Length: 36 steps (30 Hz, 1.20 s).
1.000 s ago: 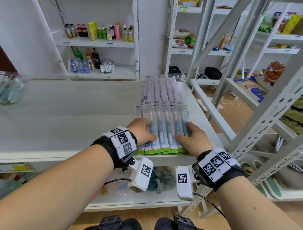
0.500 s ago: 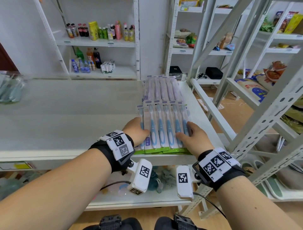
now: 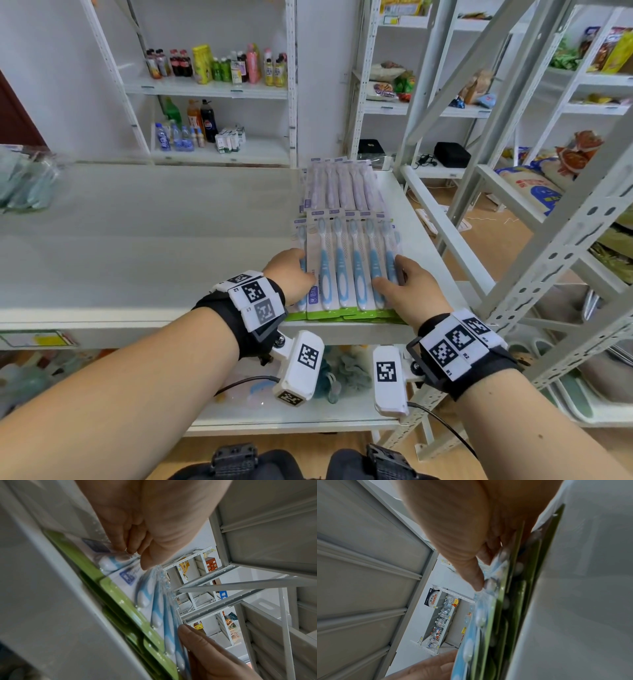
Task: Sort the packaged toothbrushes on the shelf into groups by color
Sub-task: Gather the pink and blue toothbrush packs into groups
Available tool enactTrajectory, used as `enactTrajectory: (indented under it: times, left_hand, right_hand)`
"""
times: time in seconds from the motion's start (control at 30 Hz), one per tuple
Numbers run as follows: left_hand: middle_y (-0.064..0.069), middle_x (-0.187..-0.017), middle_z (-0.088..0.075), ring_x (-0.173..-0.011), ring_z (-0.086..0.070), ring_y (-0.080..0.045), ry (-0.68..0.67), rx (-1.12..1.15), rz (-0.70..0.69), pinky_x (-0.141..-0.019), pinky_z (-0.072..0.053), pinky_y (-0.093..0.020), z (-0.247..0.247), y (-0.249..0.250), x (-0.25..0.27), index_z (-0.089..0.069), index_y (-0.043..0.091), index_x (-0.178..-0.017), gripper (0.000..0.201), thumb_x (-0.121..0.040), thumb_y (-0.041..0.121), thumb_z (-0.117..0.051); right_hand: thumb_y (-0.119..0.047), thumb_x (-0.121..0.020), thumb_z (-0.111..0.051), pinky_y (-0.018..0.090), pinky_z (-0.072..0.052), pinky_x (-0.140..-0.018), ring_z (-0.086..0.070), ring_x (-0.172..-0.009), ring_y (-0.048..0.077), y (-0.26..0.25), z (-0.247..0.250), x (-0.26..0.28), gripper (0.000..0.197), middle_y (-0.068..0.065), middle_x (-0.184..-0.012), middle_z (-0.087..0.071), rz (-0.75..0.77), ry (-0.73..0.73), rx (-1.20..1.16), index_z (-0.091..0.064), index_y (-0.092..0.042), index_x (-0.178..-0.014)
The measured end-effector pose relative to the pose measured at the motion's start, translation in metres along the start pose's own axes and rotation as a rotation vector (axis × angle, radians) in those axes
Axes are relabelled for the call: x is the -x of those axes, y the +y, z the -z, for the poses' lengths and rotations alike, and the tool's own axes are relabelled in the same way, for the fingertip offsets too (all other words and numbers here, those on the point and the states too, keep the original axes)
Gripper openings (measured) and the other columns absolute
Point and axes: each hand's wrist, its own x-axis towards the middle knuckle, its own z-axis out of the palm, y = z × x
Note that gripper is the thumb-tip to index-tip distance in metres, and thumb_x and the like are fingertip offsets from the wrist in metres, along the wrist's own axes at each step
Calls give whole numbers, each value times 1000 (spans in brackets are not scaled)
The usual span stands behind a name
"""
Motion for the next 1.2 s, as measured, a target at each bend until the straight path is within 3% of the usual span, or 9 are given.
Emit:
enactTrajectory:
  times: [0.1,0.37,0.53,0.6,0.67,0.8,0.97,1.1,1.2]
  left_hand:
    - [-8,-113,-65,-101,-62,-24,-10,12,-1,-91,-50,-37,-2,2,1,-58,10,-117,30,-88,9,-51]
    - [-8,-113,-65,-101,-62,-24,-1,21,-5,-89,-50,-34,-5,6,2,-58,11,-117,30,-88,9,-51]
    - [-10,-108,-65,-100,-63,-27,29,39,32,-89,-51,-37,-2,7,2,-61,7,-108,23,-87,10,-52]
    - [-9,-118,-62,-106,-59,-27,55,40,52,-90,-47,-31,0,6,2,-58,7,-117,29,-88,12,-54]
    - [-10,-136,-51,-120,-52,-26,88,60,75,-95,-39,-27,2,5,1,-47,8,-134,46,-90,15,-55]
    - [-9,-145,-42,-130,-43,-23,143,153,103,-102,-32,-25,11,-6,6,-38,9,-141,56,-89,17,-57]
    - [-10,-142,-45,-129,-44,-23,205,192,105,-104,-32,-25,36,-31,20,-42,8,-139,51,-90,13,-57]
    - [-8,-140,-48,-124,-49,-22,257,249,121,-91,-40,-23,70,-65,41,-45,9,-136,47,-90,10,-55]
    - [-7,-138,-50,-124,-49,-21,305,220,132,-98,-36,-23,104,-99,61,-49,12,-134,46,-89,11,-55]
  right_hand:
    - [-23,-87,-63,22,-39,-83,-49,-97,10,1,3,0,48,5,-124,-57,-7,-2,-1,-49,-9,-130]
    - [-23,-86,-65,19,-38,-78,-47,-91,7,5,7,-2,47,5,-124,-58,-6,-15,-12,-50,-9,-128]
    - [-24,-86,-64,3,-34,-54,-42,-79,4,8,8,-5,43,6,-121,-58,-25,-16,10,-52,-6,-123]
    - [-24,-87,-64,4,-35,-59,-46,-82,5,6,11,-6,46,8,-128,-56,-46,-21,-3,-50,-6,-126]
    - [-25,-87,-63,10,-36,-80,-54,-110,15,2,14,-7,57,7,-140,-48,-68,-19,-23,-42,-10,-138]
    - [-28,-87,-64,29,-31,-103,-36,-135,22,-14,12,-10,67,8,-149,-37,-63,-21,-10,-33,-13,-145]
    - [-28,-87,-64,29,-29,-105,-34,-136,22,-49,-10,-8,66,8,-149,-36,21,-33,1,-35,-12,-144]
    - [-30,-86,-65,29,-31,-103,-38,-134,20,-85,-49,-3,64,6,-147,-39,80,-47,-22,-39,-16,-142]
    - [-29,-86,-65,24,-29,-95,-40,-133,19,-117,-91,5,62,6,-146,-41,132,-93,-64,-40,-16,-141]
